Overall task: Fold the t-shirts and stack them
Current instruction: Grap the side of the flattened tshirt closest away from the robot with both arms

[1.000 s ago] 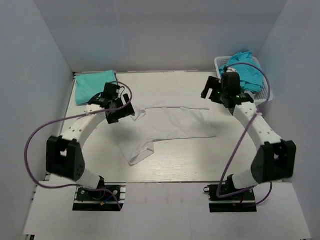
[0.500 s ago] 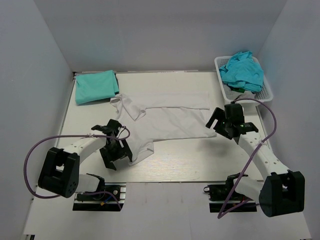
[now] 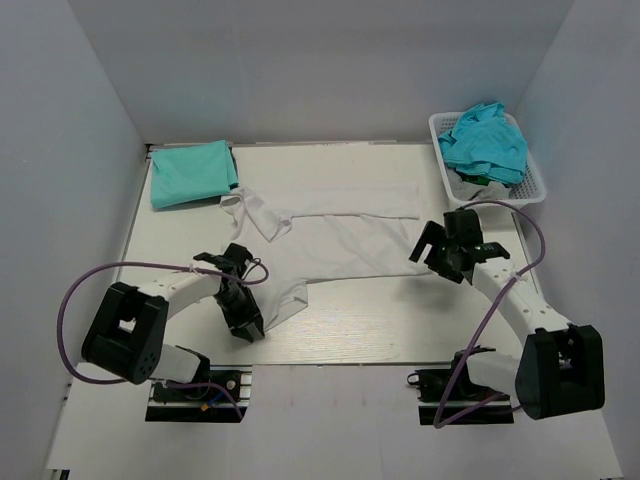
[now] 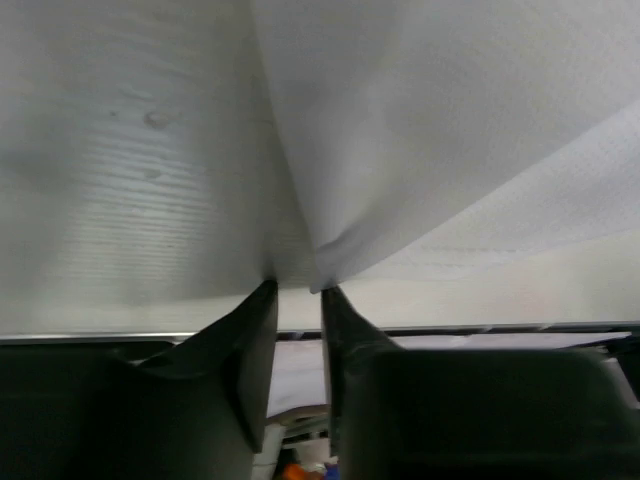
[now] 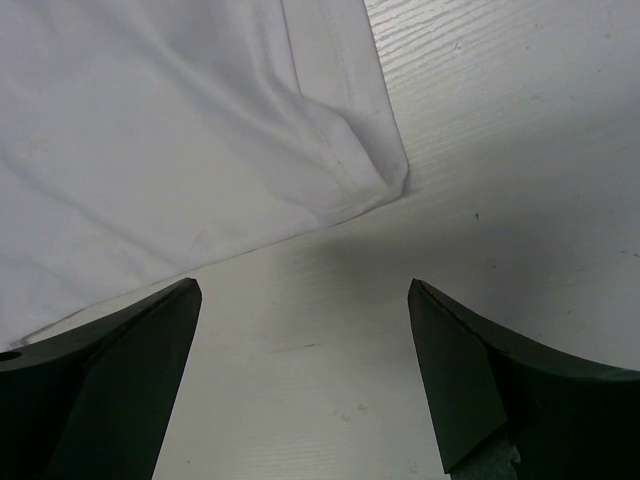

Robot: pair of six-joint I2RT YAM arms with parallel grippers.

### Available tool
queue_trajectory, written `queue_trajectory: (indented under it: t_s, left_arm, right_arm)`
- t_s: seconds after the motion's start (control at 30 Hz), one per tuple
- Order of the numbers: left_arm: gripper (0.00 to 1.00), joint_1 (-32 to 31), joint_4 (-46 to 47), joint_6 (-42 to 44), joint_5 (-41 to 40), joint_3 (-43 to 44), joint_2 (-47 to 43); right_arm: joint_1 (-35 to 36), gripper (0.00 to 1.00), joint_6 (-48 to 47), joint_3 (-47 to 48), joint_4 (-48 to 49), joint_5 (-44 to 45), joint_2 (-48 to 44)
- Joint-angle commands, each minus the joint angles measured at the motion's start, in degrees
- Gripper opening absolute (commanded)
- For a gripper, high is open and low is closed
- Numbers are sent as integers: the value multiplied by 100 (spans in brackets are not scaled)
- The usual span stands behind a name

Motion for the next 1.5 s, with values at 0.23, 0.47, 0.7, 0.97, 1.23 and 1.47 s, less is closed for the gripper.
queue_trajectory:
  t_s: [0.23, 0.47, 0.7, 0.97, 1.23, 1.47]
  left_arm:
    - [0, -125, 729, 33, 72, 75, 277]
    - [0, -125, 658, 33, -42, 75, 154]
    - [0, -125, 597, -28, 81, -100, -207]
    - [0, -125, 483, -28, 81, -162, -418]
    - [0, -125, -324, -28, 133, -101, -856]
    - [0, -125, -1477, -186, 476, -258, -1639]
  right_arm:
    - [-30, 81, -3, -181, 402, 236, 627]
    - [-48, 70, 138, -356, 981, 378, 1102]
    - [-56, 56, 190, -690, 1413, 342, 1419]
    - [-65, 19, 112, -1025, 1502, 360, 1243]
    - [-48, 0, -91, -770, -305, 342, 664]
    - [-39, 0, -47, -507, -2005, -200, -119]
